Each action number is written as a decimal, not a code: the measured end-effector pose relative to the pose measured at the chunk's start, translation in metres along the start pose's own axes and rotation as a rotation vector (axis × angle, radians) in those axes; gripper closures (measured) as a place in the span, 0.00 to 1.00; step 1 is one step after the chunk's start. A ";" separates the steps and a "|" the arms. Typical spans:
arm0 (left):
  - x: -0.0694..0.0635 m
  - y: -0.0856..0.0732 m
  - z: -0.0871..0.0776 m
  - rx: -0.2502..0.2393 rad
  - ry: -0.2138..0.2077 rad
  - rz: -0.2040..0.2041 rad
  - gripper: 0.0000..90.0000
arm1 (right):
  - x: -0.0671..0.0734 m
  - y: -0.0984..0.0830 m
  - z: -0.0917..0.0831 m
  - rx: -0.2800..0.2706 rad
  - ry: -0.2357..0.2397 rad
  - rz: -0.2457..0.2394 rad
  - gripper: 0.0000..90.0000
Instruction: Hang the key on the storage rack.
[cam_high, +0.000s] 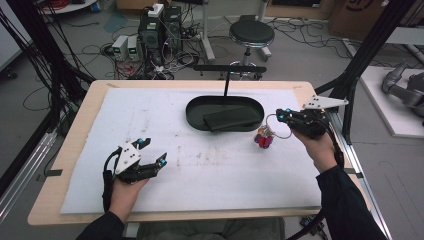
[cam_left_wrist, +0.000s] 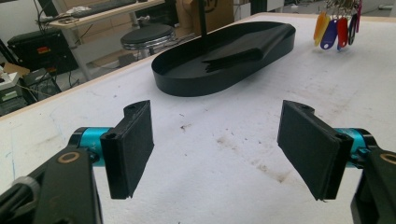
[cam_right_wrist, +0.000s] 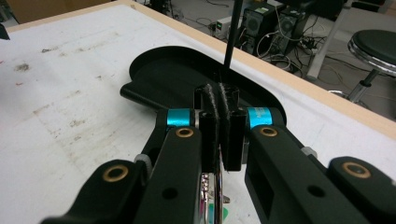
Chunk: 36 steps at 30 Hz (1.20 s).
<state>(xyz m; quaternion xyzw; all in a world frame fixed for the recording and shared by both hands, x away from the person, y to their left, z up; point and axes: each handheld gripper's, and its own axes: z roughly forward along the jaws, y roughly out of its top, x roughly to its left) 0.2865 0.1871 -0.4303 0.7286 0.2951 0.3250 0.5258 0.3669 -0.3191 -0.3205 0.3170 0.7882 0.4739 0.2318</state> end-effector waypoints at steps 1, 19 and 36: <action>0.000 0.000 0.000 0.001 0.001 0.002 0.30 | -0.001 0.002 0.000 -0.001 0.000 -0.003 0.98; 0.001 -0.003 -0.005 0.005 0.011 -0.008 0.30 | -0.010 0.033 -0.002 -0.034 0.015 -0.029 0.98; 0.003 -0.007 -0.014 0.003 0.025 -0.008 0.30 | -0.023 0.059 0.012 -0.079 0.003 -0.038 0.98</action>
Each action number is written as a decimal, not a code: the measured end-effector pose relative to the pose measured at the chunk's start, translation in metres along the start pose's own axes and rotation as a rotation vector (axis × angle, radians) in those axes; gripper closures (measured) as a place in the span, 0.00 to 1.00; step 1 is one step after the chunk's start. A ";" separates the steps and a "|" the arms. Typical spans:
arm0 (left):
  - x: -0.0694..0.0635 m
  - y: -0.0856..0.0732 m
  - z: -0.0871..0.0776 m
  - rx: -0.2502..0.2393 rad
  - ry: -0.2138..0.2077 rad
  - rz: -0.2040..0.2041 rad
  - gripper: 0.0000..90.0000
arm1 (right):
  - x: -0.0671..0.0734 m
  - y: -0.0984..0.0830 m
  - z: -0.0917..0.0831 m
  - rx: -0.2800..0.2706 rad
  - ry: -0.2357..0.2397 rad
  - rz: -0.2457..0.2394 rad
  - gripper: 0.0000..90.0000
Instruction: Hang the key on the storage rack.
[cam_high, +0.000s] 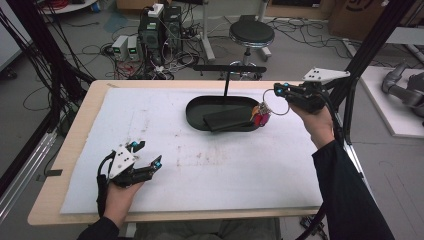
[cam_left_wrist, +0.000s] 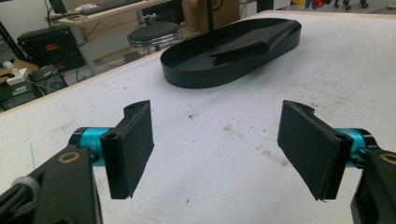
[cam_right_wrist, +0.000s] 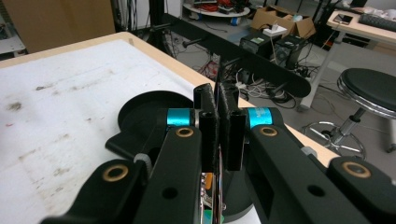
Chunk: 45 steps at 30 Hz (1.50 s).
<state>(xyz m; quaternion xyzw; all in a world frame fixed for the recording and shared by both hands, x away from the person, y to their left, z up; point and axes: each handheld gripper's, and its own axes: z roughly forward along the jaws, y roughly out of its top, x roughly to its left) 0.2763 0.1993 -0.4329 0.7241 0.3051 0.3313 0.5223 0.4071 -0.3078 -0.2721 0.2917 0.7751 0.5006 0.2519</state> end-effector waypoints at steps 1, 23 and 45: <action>0.000 0.000 0.000 0.000 0.001 0.000 0.30 | -0.001 0.001 0.001 0.002 -0.003 -0.001 0.98; 0.002 -0.006 -0.013 0.008 0.023 -0.007 0.30 | -0.018 0.006 0.039 -0.017 -0.031 0.017 0.98; 0.001 -0.008 -0.022 0.001 0.030 -0.002 0.30 | -0.042 0.009 0.075 -0.011 -0.077 0.078 0.98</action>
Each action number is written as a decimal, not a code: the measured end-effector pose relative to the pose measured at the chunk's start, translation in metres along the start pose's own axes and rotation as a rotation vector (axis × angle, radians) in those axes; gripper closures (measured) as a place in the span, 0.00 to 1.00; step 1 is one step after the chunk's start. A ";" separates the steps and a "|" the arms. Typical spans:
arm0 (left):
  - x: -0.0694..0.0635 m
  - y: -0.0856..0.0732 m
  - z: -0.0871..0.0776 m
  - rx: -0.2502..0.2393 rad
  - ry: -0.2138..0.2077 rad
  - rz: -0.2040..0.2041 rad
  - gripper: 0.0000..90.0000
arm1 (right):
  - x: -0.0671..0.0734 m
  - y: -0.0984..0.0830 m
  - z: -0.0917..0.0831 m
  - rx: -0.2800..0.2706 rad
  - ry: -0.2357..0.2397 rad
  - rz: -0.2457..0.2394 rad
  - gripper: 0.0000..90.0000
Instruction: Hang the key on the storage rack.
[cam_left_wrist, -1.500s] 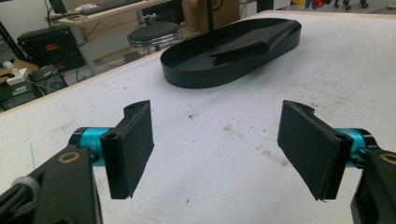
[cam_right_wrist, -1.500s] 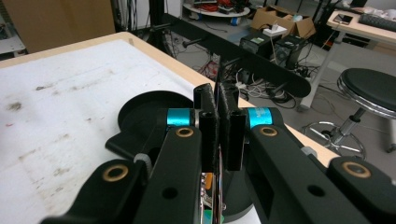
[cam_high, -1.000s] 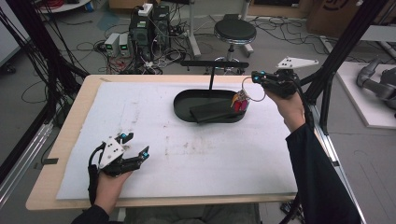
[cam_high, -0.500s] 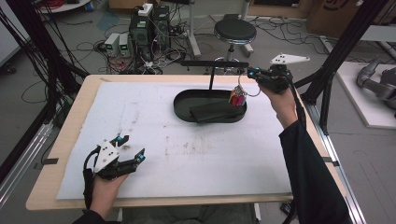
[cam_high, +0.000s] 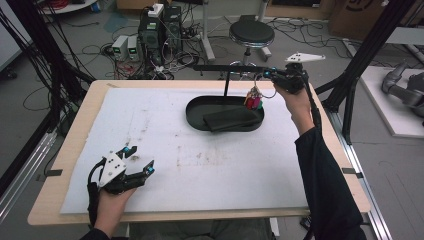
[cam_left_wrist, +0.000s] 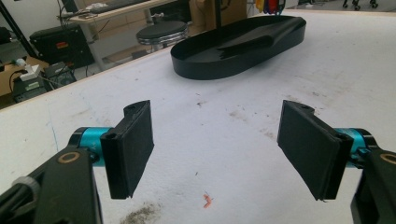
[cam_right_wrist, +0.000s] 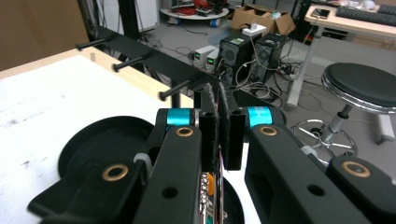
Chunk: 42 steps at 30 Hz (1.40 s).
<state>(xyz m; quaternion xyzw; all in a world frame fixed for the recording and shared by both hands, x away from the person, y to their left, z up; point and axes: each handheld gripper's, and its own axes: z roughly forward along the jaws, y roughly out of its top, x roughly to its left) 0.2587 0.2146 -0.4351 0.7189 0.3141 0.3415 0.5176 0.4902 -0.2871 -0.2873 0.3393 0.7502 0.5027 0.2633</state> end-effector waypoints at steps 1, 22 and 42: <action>0.000 0.000 0.000 0.000 -0.001 0.001 0.30 | -0.002 -0.001 0.002 0.003 -0.005 0.005 0.98; -0.001 -0.002 0.002 0.002 -0.008 -0.003 0.30 | -0.012 -0.007 0.024 0.031 -0.036 0.038 0.98; -0.002 0.003 0.011 -0.009 -0.032 0.005 0.30 | -0.009 -0.010 -0.007 0.066 -0.103 -0.027 0.79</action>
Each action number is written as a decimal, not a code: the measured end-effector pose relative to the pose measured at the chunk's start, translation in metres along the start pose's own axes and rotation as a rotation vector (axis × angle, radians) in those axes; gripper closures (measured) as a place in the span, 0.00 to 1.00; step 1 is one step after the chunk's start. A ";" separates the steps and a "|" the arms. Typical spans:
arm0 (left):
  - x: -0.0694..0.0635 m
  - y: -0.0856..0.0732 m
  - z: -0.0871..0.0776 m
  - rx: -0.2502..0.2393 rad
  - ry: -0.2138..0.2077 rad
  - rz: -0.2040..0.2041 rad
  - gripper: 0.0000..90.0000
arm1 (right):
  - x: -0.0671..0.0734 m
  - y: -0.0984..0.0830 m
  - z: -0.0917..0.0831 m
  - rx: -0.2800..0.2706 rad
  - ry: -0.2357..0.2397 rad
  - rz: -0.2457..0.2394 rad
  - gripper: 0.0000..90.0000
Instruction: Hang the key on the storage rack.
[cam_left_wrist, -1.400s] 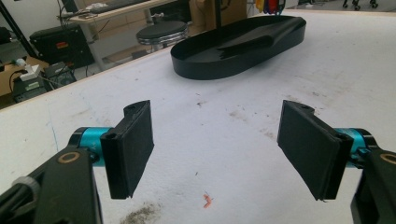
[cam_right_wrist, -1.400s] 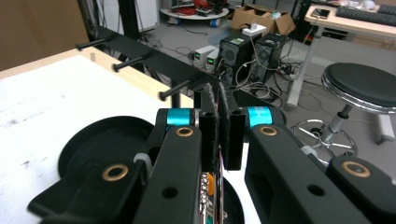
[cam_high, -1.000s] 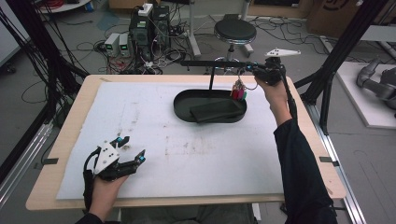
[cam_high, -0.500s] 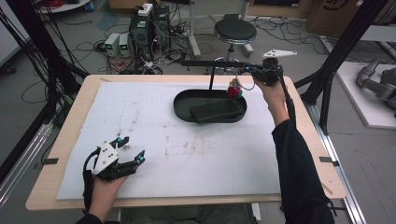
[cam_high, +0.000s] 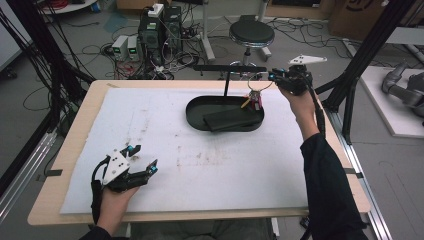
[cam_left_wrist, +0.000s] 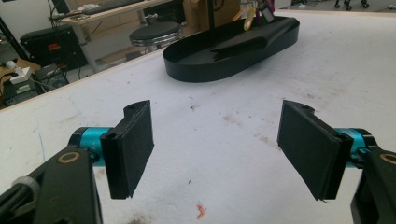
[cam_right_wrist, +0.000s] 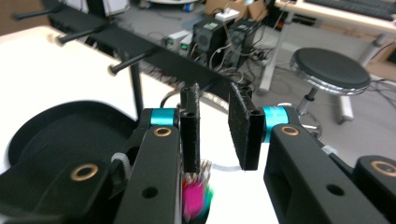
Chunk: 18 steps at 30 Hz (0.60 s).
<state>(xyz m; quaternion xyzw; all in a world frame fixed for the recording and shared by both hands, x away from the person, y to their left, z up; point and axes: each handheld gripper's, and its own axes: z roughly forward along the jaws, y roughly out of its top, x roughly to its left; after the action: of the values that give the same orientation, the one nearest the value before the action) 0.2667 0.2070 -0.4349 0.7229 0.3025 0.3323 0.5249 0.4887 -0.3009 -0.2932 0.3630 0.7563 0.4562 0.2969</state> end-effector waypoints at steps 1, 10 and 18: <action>0.000 0.001 0.002 -0.002 -0.002 -0.004 0.30 | 0.002 0.000 -0.005 0.007 -0.003 -0.006 0.73; 0.001 0.012 0.020 -0.003 -0.051 -0.007 0.30 | 0.017 -0.020 -0.056 -0.076 0.072 0.029 0.55; 0.001 0.024 0.034 -0.010 -0.075 -0.010 0.30 | 0.029 -0.052 -0.093 -0.110 0.100 0.053 0.46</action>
<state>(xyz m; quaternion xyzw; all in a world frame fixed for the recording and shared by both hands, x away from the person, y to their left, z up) 0.2971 0.1826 -0.4200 0.7306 0.2847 0.3036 0.5412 0.3853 -0.3377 -0.3057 0.3430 0.7339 0.5224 0.2662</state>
